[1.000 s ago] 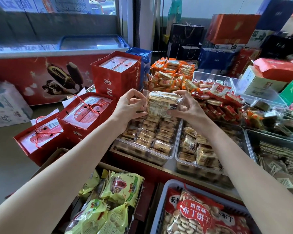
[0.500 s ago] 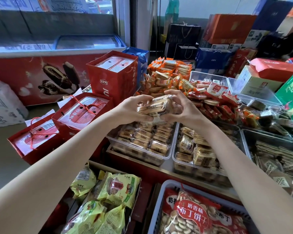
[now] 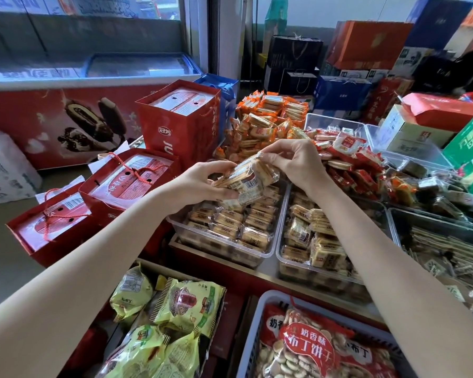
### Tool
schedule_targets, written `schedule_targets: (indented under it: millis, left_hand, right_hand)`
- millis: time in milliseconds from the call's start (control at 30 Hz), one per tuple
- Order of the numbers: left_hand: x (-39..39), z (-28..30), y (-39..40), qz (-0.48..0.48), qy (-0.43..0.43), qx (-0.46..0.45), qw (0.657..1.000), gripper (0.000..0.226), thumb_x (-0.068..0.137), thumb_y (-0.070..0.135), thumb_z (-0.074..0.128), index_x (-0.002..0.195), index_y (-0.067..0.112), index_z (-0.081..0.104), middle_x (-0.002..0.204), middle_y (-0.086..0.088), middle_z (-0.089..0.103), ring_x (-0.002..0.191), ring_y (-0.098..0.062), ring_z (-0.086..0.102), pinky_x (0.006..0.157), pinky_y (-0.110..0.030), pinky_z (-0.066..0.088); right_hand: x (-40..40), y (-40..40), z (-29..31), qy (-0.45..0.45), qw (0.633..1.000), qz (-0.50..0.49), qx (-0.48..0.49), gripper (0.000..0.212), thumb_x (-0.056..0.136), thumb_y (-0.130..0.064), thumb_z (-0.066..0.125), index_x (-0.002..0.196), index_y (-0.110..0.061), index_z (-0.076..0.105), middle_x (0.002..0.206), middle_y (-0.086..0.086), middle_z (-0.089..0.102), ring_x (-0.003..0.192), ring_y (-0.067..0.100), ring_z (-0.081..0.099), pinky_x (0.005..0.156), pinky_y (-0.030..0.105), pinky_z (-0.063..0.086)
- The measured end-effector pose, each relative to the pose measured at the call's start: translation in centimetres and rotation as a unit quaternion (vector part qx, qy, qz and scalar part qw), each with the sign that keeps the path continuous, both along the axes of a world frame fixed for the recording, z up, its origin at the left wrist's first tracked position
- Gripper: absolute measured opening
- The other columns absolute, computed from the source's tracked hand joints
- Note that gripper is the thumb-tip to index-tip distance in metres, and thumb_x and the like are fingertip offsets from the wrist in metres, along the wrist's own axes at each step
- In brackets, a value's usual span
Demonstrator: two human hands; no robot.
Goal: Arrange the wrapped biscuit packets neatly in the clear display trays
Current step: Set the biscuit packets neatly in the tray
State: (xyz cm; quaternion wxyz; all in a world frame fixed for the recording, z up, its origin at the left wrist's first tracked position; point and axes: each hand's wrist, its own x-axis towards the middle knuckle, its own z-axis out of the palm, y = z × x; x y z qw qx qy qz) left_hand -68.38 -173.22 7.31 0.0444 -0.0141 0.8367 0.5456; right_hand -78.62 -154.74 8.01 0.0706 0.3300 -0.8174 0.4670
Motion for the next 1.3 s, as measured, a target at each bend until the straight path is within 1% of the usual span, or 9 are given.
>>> schedule_targets:
  millis: [233,367,467,600,700,933,1067,1167,1300]
  left_hand:
    - [-0.4,-0.5,-0.6,0.018,-0.001,-0.011,1.0,0.065,0.077,0.006,0.073,0.135,0.021,0.049,0.12,-0.002,0.062,0.098,-0.021,0.065,0.088,-0.026,0.052]
    - [-0.5,-0.4,-1.1,0.022,0.006,0.016,1.0,0.059,0.078,0.006,0.072,0.13,0.022,0.051,0.117,-0.001,0.065,0.093,-0.017,0.066,0.086,-0.02,0.051]
    - [-0.9,-0.2,-0.9,0.018,0.012,0.011,1.0,0.062,0.077,0.006,0.073,0.133,0.02,0.05,0.118,-0.002,0.064,0.093,-0.016,0.065,0.09,-0.023,0.05]
    - [-1.7,-0.2,-0.4,0.036,0.03,0.021,0.999,0.065,0.076,0.003,0.074,0.132,0.023,0.049,0.117,-0.002,0.063,0.086,-0.009,0.064,0.086,-0.019,0.051]
    - [-2.3,-1.0,-0.4,0.07,0.045,-0.018,0.996,0.067,0.073,0.006,0.077,0.133,0.021,0.05,0.123,-0.001,0.06,0.089,-0.012,0.06,0.092,-0.027,0.049]
    - [-2.7,-2.0,-0.8,0.099,0.107,-0.089,0.985,0.072,0.07,0.009,0.08,0.134,0.015,0.049,0.126,-0.004,0.056,0.103,-0.028,0.058,0.1,-0.037,0.044]
    - [-2.8,-1.8,-0.5,0.114,0.16,-0.117,0.974,0.071,0.071,0.011,0.079,0.134,0.015,0.048,0.121,0.002,0.053,0.094,-0.013,0.05,0.09,-0.023,0.04]
    - [-2.8,-2.0,-0.1,0.128,0.168,-0.109,0.971,0.072,0.071,0.014,0.08,0.135,0.016,0.047,0.124,0.0,0.054,0.102,-0.017,0.053,0.095,-0.029,0.042]
    - [-2.5,-2.5,-0.7,0.141,0.155,-0.127,0.969,0.073,0.07,0.013,0.081,0.135,0.014,0.048,0.125,-0.003,0.054,0.11,-0.023,0.052,0.094,-0.028,0.04]
  right_hand:
    - [-0.5,1.4,-1.5,-0.229,0.965,0.048,-0.12,0.02,0.095,-0.025,0.051,0.089,-0.013,0.067,0.089,0.0,0.069,0.082,0.011,0.064,0.076,0.02,0.051]
    - [-1.0,2.2,-2.4,-0.189,0.98,0.052,0.015,0.016,0.085,-0.018,0.068,0.1,-0.013,0.069,0.098,0.001,0.071,0.093,0.016,0.067,0.087,0.026,0.053]
    - [-0.7,1.9,-2.7,-0.199,0.976,0.019,-0.081,0.006,0.08,-0.011,0.073,0.083,-0.011,0.068,0.083,0.005,0.071,0.076,0.016,0.068,0.077,0.029,0.055]
    - [-0.2,1.4,-2.8,-0.359,0.899,0.011,-0.25,0.008,0.086,-0.002,0.063,0.081,-0.008,0.06,0.075,0.004,0.071,0.068,0.014,0.069,0.064,0.025,0.057]
    - [0.1,1.2,-2.8,-0.449,0.851,0.02,-0.272,0.002,0.09,-0.004,0.058,0.091,-0.004,0.06,0.076,0.008,0.073,0.07,0.016,0.071,0.066,0.024,0.058]
    - [0.8,0.6,-2.9,-0.428,0.881,0.037,-0.2,0.006,0.083,0.002,0.064,0.084,-0.002,0.068,0.075,0.007,0.072,0.07,0.017,0.071,0.065,0.022,0.057]
    - [0.7,0.4,-2.9,-0.511,0.808,0.041,-0.29,0.009,0.087,0.003,0.058,0.085,-0.001,0.066,0.07,0.007,0.071,0.063,0.015,0.07,0.059,0.022,0.056]
    - [0.8,-0.2,-3.1,-0.575,0.733,0.026,-0.362,0.012,0.09,0.003,0.054,0.084,-0.002,0.063,0.065,0.006,0.069,0.058,0.012,0.067,0.056,0.018,0.055]
    - [0.7,-0.1,-3.2,-0.454,0.844,0.018,-0.283,0.011,0.087,0.003,0.06,0.09,-0.006,0.065,0.07,0.002,0.071,0.068,0.013,0.067,0.067,0.021,0.057]
